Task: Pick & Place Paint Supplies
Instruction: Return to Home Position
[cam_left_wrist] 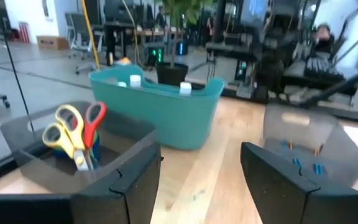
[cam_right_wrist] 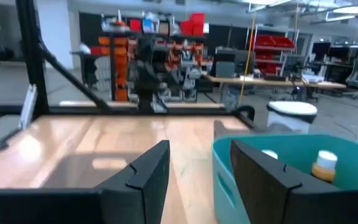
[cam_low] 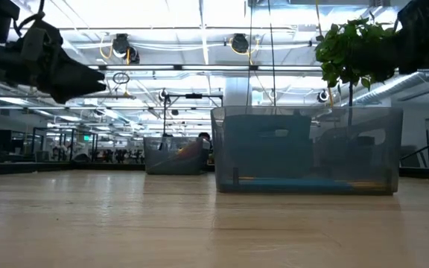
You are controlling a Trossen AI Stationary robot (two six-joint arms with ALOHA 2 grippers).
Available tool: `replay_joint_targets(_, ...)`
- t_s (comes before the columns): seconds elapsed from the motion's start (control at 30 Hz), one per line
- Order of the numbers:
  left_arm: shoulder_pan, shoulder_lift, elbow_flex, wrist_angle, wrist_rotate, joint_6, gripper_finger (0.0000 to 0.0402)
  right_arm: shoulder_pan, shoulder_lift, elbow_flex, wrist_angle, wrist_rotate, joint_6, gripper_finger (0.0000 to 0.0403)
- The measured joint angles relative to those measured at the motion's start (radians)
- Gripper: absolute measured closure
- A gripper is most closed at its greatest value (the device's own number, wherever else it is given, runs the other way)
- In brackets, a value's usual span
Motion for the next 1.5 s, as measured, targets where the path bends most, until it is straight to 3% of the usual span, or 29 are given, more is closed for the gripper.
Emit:
replay_joint_targets(0.47, 0.0, -0.001, 0.0, 0.037, 0.0, -0.005, 0.0172, 0.0, -0.004, -0.148, 0.103, -0.002, 0.039, 0.0243)
replay_joint_targets(0.67, 0.0, -0.001, 0.0, 0.038, 0.0, -0.005, 0.0172, 0.0, -0.002, -0.148, 0.09, -0.002, 0.156, 0.0243)
replay_joint_targets(1.5, 0.0, -0.001, 0.0, 0.038, 0.0, -0.003, 0.0172, 0.001, -0.003, -0.151, 0.093, -0.001, 0.158, 0.0243)
